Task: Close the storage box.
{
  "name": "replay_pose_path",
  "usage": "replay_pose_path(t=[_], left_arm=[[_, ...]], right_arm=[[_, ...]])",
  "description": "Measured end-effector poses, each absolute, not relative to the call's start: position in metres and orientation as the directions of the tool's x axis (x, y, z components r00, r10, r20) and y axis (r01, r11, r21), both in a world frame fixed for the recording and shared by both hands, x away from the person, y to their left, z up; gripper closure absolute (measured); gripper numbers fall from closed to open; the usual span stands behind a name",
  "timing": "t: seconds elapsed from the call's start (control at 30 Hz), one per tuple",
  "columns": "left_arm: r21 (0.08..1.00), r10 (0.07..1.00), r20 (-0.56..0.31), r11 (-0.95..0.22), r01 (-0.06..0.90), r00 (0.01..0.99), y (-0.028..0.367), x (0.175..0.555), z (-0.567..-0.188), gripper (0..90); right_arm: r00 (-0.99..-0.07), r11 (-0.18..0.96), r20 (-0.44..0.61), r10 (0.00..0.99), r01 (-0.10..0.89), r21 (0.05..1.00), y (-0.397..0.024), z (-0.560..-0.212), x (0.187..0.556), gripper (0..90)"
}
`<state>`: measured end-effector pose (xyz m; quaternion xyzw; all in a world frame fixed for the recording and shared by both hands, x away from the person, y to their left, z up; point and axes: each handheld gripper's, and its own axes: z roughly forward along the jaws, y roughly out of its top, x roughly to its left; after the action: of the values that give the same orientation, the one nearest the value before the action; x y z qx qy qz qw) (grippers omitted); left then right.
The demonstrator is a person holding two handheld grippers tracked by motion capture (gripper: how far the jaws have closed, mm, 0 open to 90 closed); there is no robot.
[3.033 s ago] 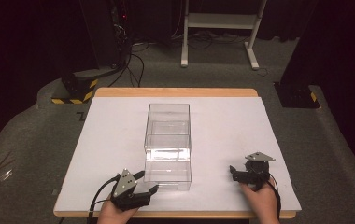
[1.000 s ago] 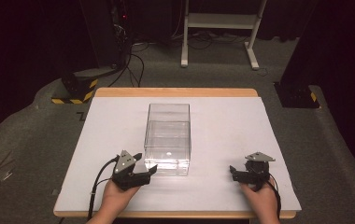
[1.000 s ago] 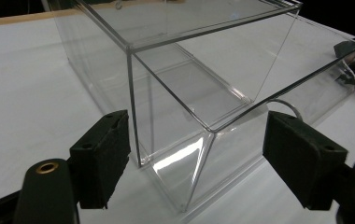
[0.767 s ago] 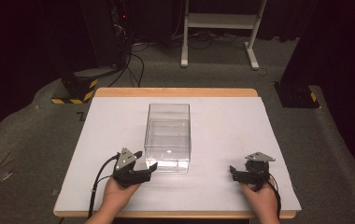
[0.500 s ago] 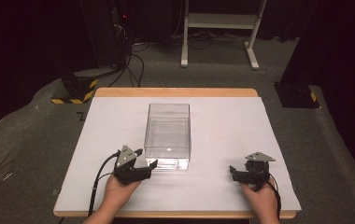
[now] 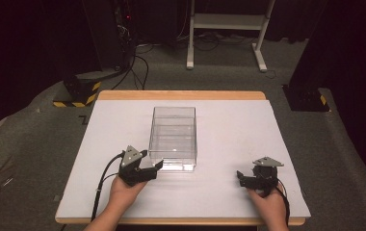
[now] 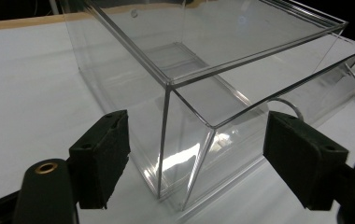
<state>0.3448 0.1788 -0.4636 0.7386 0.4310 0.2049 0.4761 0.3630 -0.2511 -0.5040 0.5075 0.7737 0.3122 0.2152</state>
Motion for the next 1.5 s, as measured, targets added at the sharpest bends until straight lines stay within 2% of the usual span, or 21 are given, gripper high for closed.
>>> replay_pose_path(t=[1.17,1.5], left_arm=[[0.868,0.859,-0.111,-0.161,0.47,0.5,0.172,0.375,-0.476,24.8],[0.859,0.864,-0.131,-0.145,0.49,0.486,0.17,0.38,-0.48,29.2]], right_arm=[[-0.392,0.29,-0.016,0.92,0.651,0.702,-0.251,-0.504,0.363,9.9],[-0.392,0.29,-0.016,0.92,0.651,0.702,-0.251,-0.504,0.363,9.9]])
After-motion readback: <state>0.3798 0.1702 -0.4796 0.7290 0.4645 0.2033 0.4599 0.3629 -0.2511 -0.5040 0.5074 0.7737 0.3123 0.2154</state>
